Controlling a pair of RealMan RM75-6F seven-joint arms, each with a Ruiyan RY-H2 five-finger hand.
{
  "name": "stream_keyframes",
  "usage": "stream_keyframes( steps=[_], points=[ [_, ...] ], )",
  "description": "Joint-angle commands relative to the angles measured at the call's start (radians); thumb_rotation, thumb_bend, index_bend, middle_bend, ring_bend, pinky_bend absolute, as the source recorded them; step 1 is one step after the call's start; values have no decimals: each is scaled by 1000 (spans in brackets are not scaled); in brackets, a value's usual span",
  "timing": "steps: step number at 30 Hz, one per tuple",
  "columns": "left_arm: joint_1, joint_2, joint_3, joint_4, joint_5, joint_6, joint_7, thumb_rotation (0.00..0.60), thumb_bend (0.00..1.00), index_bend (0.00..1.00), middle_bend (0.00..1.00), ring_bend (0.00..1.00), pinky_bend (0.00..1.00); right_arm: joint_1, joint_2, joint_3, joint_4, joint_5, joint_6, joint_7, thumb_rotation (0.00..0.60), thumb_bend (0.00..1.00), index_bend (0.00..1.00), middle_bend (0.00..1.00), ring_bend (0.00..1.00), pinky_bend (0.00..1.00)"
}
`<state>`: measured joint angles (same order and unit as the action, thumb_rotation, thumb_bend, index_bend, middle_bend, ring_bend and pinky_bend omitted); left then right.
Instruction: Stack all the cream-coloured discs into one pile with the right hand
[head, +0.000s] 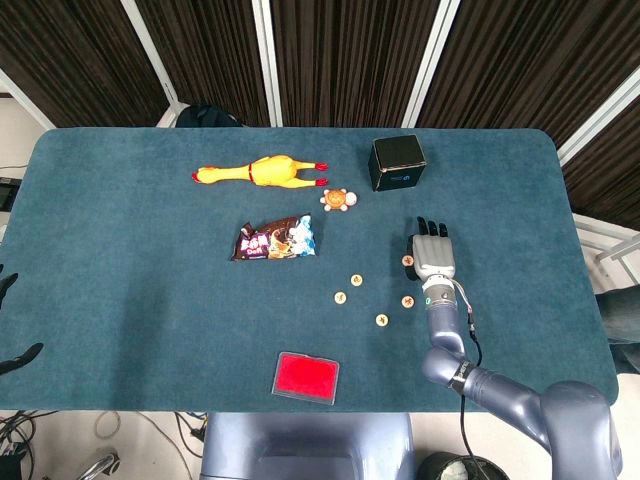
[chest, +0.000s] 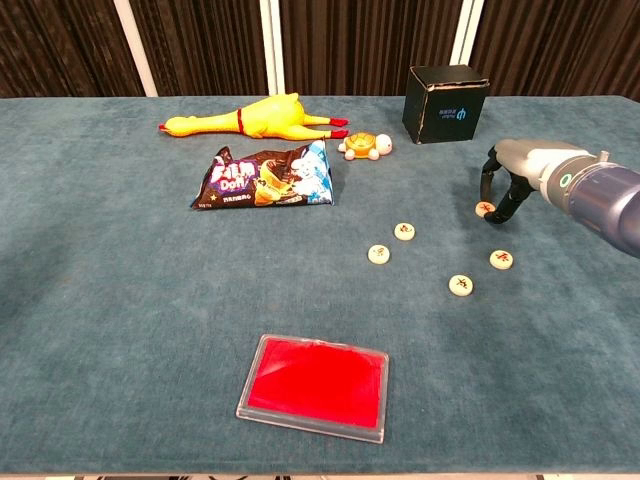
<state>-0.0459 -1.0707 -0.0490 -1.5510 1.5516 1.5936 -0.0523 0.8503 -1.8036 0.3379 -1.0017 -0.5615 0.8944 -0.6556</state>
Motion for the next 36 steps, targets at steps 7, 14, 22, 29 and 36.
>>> stream_keyframes(
  steps=[7, 14, 22, 29, 36],
  points=[
    [0, 0, 0, 0, -1, -1, 0, 600, 98, 116, 0, 0, 28, 8, 6, 7, -14, 13, -5, -7, 600, 406, 527, 0, 0, 0],
    [2, 1, -2, 2, -6, 0, -7, 600, 99, 116, 0, 0, 29, -1, 71, 28, -129, 12, 14, 10, 600, 408, 532, 0, 0, 0],
    [3, 3, -4, -1, -6, 4, -9, 600, 98, 116, 0, 0, 29, -95, 248, -22, -439, -76, 92, 50, 600, 408, 531, 0, 0, 0],
    [5, 2, -1, -7, 3, 8, 0, 600, 99, 116, 0, 0, 29, -183, 347, -113, -605, -203, 160, 98, 600, 408, 532, 0, 0, 0],
    [6, 2, 0, -9, 3, 9, 1, 600, 98, 116, 0, 0, 29, -225, 355, -171, -631, -272, 203, 120, 600, 408, 532, 0, 0, 0]
  ],
)
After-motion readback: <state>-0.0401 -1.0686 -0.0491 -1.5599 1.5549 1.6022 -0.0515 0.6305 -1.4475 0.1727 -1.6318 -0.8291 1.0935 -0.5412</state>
